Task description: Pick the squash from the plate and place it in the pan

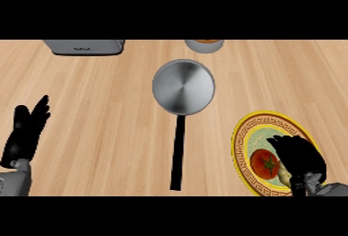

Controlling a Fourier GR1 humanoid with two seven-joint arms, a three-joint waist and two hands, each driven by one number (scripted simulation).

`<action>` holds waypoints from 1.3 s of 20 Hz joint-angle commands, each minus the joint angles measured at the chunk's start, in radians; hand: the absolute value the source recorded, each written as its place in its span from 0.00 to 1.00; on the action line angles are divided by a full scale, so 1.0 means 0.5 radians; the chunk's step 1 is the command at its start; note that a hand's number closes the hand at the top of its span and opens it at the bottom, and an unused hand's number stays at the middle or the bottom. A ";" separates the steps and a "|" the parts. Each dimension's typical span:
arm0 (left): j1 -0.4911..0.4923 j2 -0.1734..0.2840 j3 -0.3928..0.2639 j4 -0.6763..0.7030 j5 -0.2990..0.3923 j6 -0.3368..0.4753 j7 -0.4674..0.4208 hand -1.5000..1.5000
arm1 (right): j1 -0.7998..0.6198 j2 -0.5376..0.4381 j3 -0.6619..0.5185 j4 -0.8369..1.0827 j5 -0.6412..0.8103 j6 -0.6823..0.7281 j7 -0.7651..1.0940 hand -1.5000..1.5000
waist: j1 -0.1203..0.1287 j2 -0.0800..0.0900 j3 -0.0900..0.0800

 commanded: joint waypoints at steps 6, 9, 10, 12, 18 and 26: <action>0.070 -0.006 0.048 -0.011 0.004 -0.068 -0.058 0.50 | 0.030 -0.040 0.155 0.030 0.350 -0.294 -0.219 1.00 | 0.002 -0.001 0.000; -0.088 -0.051 0.009 -0.029 -0.091 0.022 0.102 0.50 | -0.016 -0.070 0.001 0.154 0.352 -0.359 -0.376 1.00 | -0.002 0.000 0.000; 0.028 -0.011 0.055 -0.129 -0.050 -0.051 0.095 0.50 | 0.034 -0.050 -0.014 -0.024 0.354 -0.229 -0.330 1.00 | -0.001 -0.002 0.000; -0.059 -0.066 0.059 0.032 -0.088 0.006 0.019 0.50 | 0.052 0.000 -0.054 0.058 0.365 -0.305 -0.382 1.00 | -0.005 0.000 0.000; -0.115 -0.023 0.075 0.075 -0.038 -0.068 0.004 0.50 | -0.333 -0.121 -0.455 0.445 -0.086 -0.546 -1.027 1.00 | 0.033 0.023 0.005; -0.106 -0.045 0.027 -0.005 -0.065 -0.065 0.031 0.50 | -0.675 -0.088 -0.898 0.782 -0.462 -1.069 -1.707 1.00 | 0.059 0.020 0.012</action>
